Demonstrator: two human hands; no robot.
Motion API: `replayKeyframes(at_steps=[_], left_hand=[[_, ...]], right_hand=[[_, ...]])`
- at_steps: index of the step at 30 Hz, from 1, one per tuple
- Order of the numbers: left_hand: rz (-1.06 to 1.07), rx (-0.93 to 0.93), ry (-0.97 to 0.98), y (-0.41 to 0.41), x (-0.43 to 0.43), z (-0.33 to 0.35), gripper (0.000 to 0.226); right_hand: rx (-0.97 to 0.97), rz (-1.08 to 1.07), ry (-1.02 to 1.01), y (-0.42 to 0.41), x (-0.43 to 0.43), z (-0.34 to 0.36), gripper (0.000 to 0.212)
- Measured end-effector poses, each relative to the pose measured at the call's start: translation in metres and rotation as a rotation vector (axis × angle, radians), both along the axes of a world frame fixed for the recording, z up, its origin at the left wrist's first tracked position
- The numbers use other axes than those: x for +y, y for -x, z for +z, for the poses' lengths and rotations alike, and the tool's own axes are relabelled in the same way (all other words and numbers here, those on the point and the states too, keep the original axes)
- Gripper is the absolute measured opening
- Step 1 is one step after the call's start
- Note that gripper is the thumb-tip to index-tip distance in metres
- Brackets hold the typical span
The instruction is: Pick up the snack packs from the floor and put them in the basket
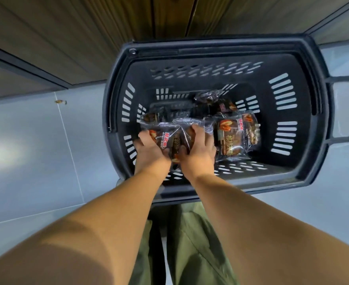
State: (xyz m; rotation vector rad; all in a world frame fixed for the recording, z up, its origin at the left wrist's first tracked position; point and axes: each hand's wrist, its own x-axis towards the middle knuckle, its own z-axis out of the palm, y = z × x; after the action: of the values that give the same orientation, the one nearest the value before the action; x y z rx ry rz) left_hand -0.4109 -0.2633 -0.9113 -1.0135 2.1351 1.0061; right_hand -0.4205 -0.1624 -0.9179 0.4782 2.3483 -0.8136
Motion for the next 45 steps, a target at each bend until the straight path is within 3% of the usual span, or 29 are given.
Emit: replayKeyframes(at_steps=[3, 7, 11, 13, 17, 21, 25, 33, 39, 45], left_hand=[[0.063, -0.035, -0.001, 0.000, 0.001, -0.006, 0.057], [-0.046, -0.102, 0.044, 0.003, 0.003, 0.000, 0.072], [-0.045, -0.144, 0.029, 0.012, 0.003, 0.024, 0.090], [-0.067, -0.089, 0.081, 0.019, 0.001, 0.043, 0.083], [-0.113, 0.034, 0.108, 0.036, -0.007, 0.103, 0.049], [-0.156, 0.127, 0.080, 0.050, -0.021, 0.181, 0.041], [-0.281, 0.079, 0.147, 0.051, -0.030, 0.266, 0.029], [-0.329, 0.154, 0.192, 0.001, -0.033, 0.410, 0.021], [-0.247, 0.299, 0.170, -0.030, -0.042, 0.459, 0.010], [-0.140, 0.313, 0.218, -0.052, -0.039, 0.477, 0.020]], right_hand=[[-0.038, 0.030, -0.034, 0.000, -0.003, -0.003, 0.063], [-0.119, 0.066, -0.110, 0.005, -0.006, 0.009, 0.067], [-0.009, 0.042, -0.141, 0.012, -0.008, 0.040, 0.062], [0.015, 0.046, -0.141, 0.020, -0.006, 0.062, 0.059], [0.068, 0.076, -0.105, 0.036, -0.003, 0.122, 0.059], [0.140, 0.066, -0.066, 0.044, -0.005, 0.199, 0.053], [0.149, 0.054, 0.007, 0.041, -0.005, 0.282, 0.048], [0.189, 0.051, 0.113, 0.000, -0.004, 0.412, 0.044], [0.294, 0.114, 0.127, -0.022, -0.002, 0.461, 0.045], [0.330, 0.185, 0.128, -0.035, -0.002, 0.478, 0.043]])
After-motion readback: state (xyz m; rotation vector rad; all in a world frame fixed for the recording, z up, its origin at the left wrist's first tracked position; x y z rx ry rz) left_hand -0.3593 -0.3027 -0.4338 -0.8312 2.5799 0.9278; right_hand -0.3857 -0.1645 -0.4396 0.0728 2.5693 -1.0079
